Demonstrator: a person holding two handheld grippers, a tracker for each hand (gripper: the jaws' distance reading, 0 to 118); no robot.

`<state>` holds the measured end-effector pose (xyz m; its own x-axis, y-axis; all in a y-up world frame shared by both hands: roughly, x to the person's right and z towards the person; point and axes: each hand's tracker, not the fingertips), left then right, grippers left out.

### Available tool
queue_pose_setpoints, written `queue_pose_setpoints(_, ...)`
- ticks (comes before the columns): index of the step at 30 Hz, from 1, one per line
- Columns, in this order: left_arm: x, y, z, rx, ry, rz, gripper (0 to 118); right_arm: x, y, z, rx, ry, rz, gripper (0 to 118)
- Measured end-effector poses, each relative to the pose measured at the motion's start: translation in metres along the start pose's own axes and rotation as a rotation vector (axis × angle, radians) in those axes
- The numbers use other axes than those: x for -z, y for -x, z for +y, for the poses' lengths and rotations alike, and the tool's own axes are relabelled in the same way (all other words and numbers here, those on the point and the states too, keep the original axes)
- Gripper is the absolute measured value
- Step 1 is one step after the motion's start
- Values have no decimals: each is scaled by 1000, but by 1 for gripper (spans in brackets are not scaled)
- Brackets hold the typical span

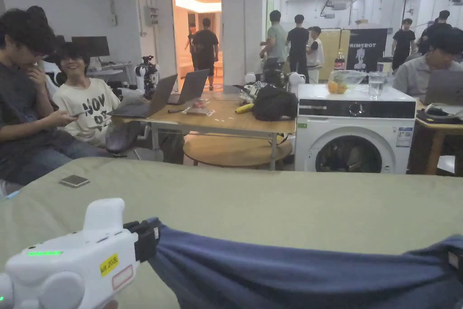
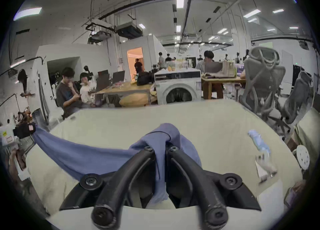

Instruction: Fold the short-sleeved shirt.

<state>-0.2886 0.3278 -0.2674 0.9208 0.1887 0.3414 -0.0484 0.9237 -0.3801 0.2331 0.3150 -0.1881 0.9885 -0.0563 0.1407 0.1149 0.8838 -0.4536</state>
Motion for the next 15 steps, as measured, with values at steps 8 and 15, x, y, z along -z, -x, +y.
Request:
queue_pose_setpoints(8, -85, -7, -123, -90, 240, 23, 0, -64, -12, -159, 86, 281, 38, 5)
queue_pose_setpoints(15, -104, 1, -170, -100, 315, 68, 0, -80, -7, -190, 62, 307, 20, 5)
